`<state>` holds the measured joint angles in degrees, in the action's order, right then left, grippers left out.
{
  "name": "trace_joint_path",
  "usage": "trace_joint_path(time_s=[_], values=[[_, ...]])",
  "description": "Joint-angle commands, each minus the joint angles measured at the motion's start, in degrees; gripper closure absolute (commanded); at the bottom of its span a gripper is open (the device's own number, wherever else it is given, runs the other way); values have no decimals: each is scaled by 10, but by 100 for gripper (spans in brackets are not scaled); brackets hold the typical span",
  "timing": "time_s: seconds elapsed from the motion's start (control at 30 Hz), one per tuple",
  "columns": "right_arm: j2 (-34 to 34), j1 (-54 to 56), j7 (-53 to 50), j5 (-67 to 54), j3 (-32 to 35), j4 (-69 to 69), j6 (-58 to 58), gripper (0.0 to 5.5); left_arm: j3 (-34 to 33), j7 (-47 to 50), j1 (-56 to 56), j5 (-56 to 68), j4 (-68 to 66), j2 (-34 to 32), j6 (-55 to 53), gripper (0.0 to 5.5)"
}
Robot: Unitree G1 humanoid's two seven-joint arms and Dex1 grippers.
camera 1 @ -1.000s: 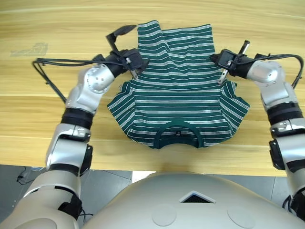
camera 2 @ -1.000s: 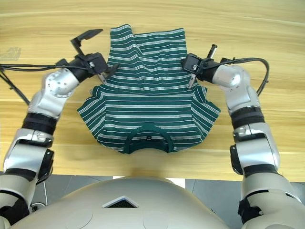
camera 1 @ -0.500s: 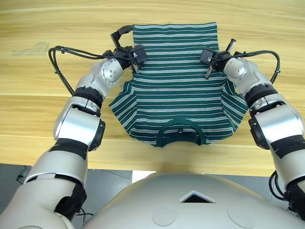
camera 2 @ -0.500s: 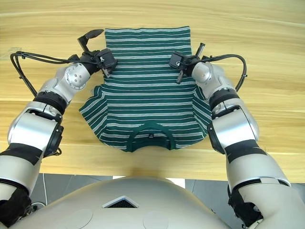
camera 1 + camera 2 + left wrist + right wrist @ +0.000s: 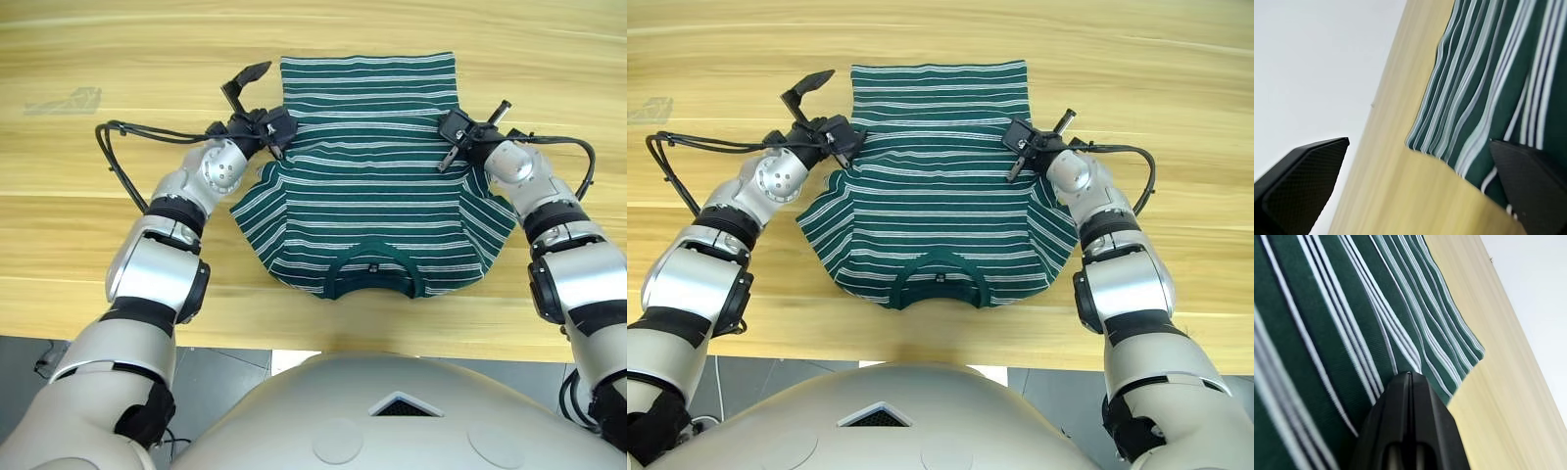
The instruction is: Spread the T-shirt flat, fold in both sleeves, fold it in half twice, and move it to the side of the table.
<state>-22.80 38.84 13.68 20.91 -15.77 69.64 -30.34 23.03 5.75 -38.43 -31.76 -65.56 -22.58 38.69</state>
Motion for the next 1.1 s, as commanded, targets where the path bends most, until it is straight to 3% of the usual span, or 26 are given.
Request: trace_joint_path(time_s=[0.03, 0.13, 0.27, 0.4, 0.53, 0.67, 0.8, 0.9, 1.1], values=[[-29, -14, -37, -50, 61, -34, -41, 548, -52, 38, 26, 44, 86, -12, 33, 19], [-29, -30, -11, -136, 133, -66, -56, 548, -87, 17, 63, 89, 163, -17, 35, 19], [-6, -67, 35, -202, 169, -134, -71, 548, -103, -2, 113, 100, 260, -24, 13, 19], [39, -116, 121, -397, 254, -285, -13, 548, -212, -47, 204, 285, 458, -11, -103, 19], [80, -176, 109, -472, 293, -411, 11, 548, -266, -75, 428, 509, 766, 7, -278, 19], [102, -222, 78, -469, 306, -471, 15, 548, -275, -97, 627, 691, 946, 16, -352, 19], [115, -261, 38, -464, 333, -541, 10, 548, -276, -128, 753, 824, 980, 42, -421, 19], [123, -279, 22, -463, 340, -573, 19, 548, -294, -137, 813, 855, 983, 54, -450, 19], [132, -296, 5, -463, 342, -616, 31, 548, -287, -103, 776, 786, 936, 57, -511, 19]])
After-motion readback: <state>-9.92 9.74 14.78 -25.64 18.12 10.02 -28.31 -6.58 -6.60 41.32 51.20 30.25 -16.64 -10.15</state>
